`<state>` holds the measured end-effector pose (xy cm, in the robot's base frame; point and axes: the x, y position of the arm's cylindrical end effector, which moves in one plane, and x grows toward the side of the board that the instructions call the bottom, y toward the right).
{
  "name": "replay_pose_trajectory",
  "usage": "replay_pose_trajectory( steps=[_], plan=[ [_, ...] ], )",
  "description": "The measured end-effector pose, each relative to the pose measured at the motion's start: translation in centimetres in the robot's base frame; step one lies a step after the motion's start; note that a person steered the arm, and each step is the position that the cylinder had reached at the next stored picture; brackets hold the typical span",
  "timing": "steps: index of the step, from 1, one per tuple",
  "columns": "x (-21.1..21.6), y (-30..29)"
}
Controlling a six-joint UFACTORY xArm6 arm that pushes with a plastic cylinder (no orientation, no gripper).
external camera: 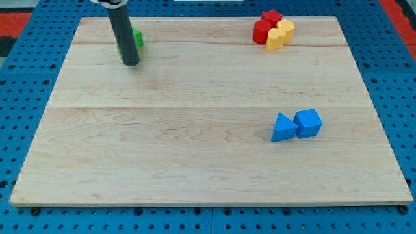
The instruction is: Move your arm to the center of the board
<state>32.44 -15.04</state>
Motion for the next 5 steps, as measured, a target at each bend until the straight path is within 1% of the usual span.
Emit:
replay_pose_trajectory(
  steps=[1, 2, 4, 5],
  plan=[
    [-1.6, 0.3],
    [-2.2, 0.3],
    [-1.9, 4.4],
    [-1.9, 4.9]
  ],
)
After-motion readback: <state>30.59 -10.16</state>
